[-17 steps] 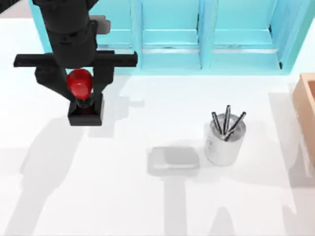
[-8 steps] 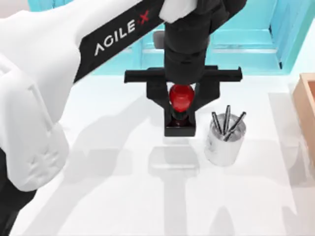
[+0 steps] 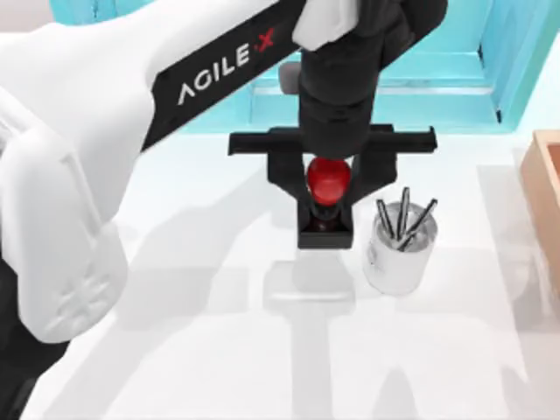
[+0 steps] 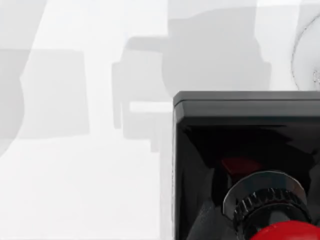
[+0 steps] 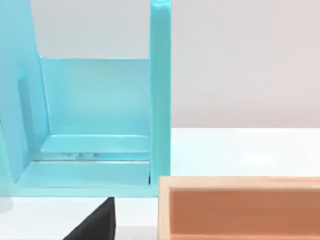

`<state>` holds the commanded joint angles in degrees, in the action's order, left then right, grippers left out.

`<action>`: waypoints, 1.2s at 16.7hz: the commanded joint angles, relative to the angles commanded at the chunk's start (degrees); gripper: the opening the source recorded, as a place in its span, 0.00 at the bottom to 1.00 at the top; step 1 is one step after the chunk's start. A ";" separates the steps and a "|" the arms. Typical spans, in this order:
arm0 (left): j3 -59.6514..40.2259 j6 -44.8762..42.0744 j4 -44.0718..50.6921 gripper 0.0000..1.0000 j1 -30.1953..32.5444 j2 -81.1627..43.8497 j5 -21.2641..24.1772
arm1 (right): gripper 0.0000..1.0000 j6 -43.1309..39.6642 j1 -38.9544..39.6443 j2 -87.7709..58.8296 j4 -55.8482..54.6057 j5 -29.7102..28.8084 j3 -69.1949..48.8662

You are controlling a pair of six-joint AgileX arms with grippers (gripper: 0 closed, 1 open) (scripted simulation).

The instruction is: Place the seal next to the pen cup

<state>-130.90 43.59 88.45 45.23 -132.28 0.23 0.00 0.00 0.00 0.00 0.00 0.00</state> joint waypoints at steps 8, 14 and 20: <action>3.48 0.05 -2.73 0.08 0.17 0.64 -0.03 | 1.00 0.00 0.00 0.00 0.00 0.00 0.00; 3.48 0.05 -2.73 0.53 0.17 0.64 -0.03 | 1.00 0.00 0.00 0.00 0.00 0.00 0.00; 3.48 0.05 -2.73 0.98 0.17 0.64 -0.03 | 1.00 0.00 0.00 0.00 0.00 0.00 0.00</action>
<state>-127.42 43.64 85.72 45.40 -131.63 0.20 0.00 0.00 0.00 0.00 0.00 0.00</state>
